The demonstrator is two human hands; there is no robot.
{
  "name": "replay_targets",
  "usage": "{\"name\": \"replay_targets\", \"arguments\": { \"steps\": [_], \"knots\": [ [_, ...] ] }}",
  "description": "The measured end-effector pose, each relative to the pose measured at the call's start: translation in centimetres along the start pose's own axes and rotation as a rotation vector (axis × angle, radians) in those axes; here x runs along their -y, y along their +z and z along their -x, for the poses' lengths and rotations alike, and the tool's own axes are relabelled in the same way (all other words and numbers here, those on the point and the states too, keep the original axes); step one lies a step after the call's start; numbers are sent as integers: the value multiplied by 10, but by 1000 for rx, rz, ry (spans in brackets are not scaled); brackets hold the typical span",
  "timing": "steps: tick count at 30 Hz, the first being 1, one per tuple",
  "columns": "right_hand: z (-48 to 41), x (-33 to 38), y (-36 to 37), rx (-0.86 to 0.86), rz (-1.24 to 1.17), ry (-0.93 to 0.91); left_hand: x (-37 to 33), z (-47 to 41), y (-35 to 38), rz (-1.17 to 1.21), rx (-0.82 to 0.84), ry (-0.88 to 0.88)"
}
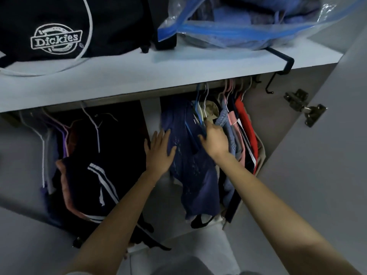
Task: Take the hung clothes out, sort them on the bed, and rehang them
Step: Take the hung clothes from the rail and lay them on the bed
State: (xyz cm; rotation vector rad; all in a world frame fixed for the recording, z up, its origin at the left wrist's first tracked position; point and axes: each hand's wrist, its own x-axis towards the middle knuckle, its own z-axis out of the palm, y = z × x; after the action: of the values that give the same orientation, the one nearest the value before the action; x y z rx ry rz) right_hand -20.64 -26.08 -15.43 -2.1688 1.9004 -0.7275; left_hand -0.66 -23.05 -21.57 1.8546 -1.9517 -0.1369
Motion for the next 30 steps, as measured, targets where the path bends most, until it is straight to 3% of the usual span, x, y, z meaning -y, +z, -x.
{"name": "replay_targets", "arguments": {
  "steps": [5,12,21,25,30],
  "knots": [
    [-5,9,7,26,112,102,9,-22,-4,65,5,58],
    [-11,11,-8,-165,-86,222,12,-46,-11,199,-74,157],
    [13,6,-33,-357,-305,270,1,-49,4,308,-52,196],
    [48,-3,-46,-336,-233,246,-8,-56,14,332,-36,225],
    [110,-18,-59,-356,-156,344,-48,-55,20,310,-79,381]
  ]
}}
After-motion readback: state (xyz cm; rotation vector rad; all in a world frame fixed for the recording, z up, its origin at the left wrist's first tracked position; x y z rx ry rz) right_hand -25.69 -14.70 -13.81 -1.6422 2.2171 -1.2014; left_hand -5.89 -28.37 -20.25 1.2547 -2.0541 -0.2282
